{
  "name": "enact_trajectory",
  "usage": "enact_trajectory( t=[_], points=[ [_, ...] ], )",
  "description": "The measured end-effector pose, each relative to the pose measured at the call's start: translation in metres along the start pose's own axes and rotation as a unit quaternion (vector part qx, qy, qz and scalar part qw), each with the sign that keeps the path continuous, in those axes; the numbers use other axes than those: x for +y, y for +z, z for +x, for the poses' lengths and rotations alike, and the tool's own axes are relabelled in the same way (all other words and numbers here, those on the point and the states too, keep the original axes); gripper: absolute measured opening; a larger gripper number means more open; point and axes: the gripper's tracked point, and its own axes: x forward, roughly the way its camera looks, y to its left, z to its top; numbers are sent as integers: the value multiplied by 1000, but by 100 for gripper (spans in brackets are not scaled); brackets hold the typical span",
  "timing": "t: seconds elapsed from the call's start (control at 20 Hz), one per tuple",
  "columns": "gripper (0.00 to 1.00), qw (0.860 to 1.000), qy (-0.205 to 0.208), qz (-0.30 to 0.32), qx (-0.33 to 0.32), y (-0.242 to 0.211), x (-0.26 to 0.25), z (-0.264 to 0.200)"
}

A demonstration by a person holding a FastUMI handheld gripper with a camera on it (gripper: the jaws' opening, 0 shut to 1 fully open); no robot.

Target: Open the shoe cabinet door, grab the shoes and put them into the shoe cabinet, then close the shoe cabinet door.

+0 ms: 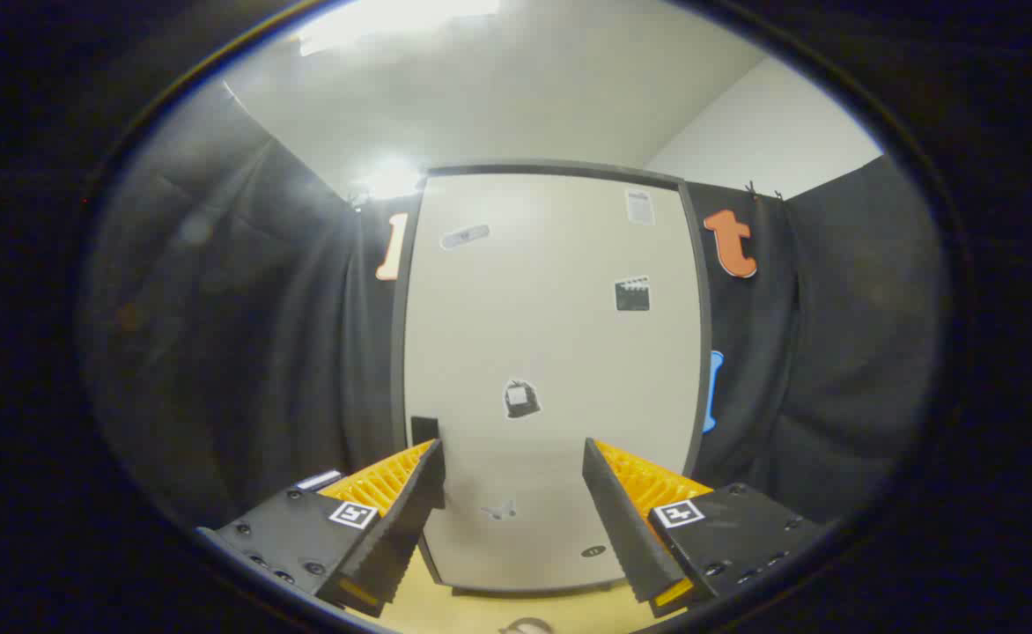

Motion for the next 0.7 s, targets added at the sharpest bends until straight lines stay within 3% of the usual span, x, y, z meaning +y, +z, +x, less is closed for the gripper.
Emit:
enact_trajectory(
  t=[0.15, 0.7],
  points=[
    [97, 1000, -9, 22, -6, 4, 0, -3],
    [97, 1000, -8, 11, 26, -16, 8, 1]
  ],
)
